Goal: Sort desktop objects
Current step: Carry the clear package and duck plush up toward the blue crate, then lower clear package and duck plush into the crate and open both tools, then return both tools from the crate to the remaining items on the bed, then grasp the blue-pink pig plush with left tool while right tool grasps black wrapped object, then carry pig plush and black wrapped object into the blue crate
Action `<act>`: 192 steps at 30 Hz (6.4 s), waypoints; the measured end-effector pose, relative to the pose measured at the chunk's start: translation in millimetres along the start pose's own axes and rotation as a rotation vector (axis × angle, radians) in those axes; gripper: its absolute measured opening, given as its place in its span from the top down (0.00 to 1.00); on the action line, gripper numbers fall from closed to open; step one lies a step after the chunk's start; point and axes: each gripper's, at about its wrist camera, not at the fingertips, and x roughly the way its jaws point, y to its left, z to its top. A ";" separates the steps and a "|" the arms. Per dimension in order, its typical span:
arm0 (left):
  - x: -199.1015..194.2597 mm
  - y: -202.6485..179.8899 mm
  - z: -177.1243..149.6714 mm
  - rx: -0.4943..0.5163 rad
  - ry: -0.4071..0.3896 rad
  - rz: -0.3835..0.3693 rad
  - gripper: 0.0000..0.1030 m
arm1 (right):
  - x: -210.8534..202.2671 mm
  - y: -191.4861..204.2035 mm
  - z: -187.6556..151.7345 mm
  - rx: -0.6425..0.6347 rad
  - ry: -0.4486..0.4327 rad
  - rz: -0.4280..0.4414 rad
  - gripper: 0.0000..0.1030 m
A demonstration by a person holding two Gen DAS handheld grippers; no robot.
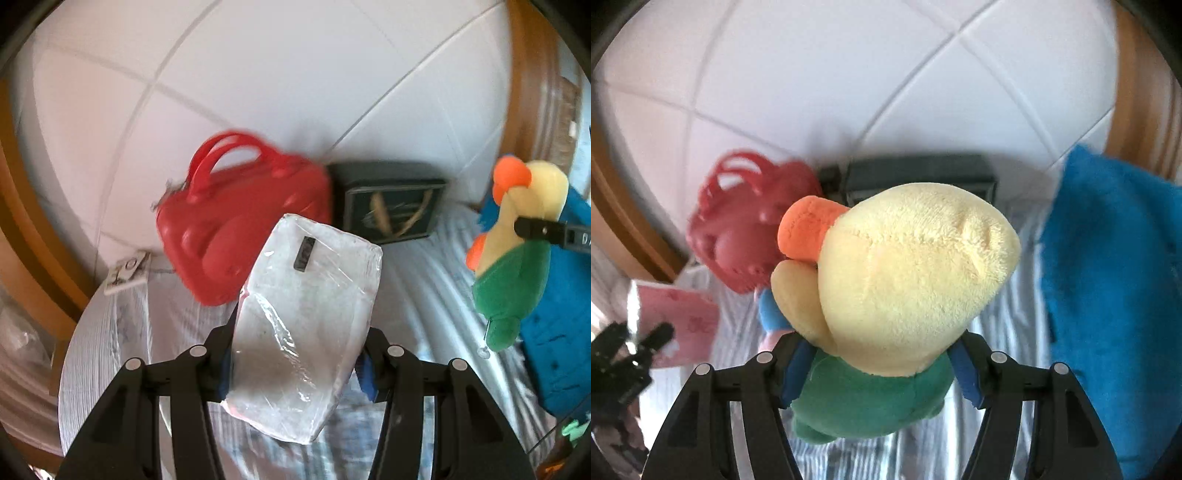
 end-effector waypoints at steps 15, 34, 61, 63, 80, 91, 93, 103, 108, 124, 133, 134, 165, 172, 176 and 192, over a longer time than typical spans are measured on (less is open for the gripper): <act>-117.8 -183.1 49.5 0.192 -0.190 -0.227 0.51 | -227.4 -102.8 -13.0 0.084 -0.241 -0.191 0.36; -68.7 -463.7 134.0 0.329 -0.128 -0.371 0.51 | -217.4 -333.2 25.9 0.128 -0.135 -0.413 0.36; 3.9 -538.8 128.9 0.445 0.003 -0.287 0.25 | -115.8 -417.5 11.4 0.198 0.085 -0.495 0.02; 0.4 -534.4 128.1 0.442 -0.004 -0.290 0.25 | -117.3 -419.5 13.3 0.193 0.080 -0.491 0.00; -64.9 -412.6 104.8 0.304 -0.084 -0.260 0.24 | -190.8 -294.6 22.5 0.085 -0.035 -0.455 0.00; -73.4 -233.6 43.7 0.167 -0.037 -0.094 0.24 | -194.9 -130.3 5.3 -0.044 -0.128 -0.246 0.00; -61.9 -200.9 34.5 0.134 0.004 -0.057 0.24 | -178.8 -108.5 0.1 -0.052 -0.115 -0.205 0.00; 38.8 -56.1 5.5 -0.082 0.243 0.090 0.24 | -35.2 -41.8 -7.5 -0.083 0.081 -0.081 0.00; 114.7 -9.8 -11.1 -0.212 0.367 0.114 0.24 | 41.6 -29.4 -7.2 -0.081 0.179 -0.063 0.00; 268.5 12.6 -52.6 -0.202 0.530 0.104 0.32 | 234.9 -19.3 -2.0 -0.079 0.408 -0.038 0.00; 234.6 50.5 -56.6 -0.194 0.421 0.166 0.36 | 317.5 30.8 13.9 -0.053 0.434 0.028 0.00; 237.6 53.1 -59.8 -0.195 0.425 0.172 0.36 | 326.7 35.0 15.8 -0.046 0.435 0.019 0.03; 92.3 20.6 -46.0 -0.227 0.146 0.135 0.36 | 187.0 41.0 -22.3 -0.132 0.235 0.092 0.65; 0.7 -18.8 -39.1 -0.175 0.015 0.067 0.36 | 50.5 24.5 -44.1 -0.104 0.071 0.103 0.65; -41.2 -47.2 -37.5 -0.114 -0.042 0.006 0.36 | -28.5 19.4 -57.1 -0.068 -0.034 0.083 0.65; -189.9 -283.1 6.3 0.093 -0.275 -0.297 0.36 | -270.3 -183.0 -126.7 0.090 -0.315 -0.219 0.65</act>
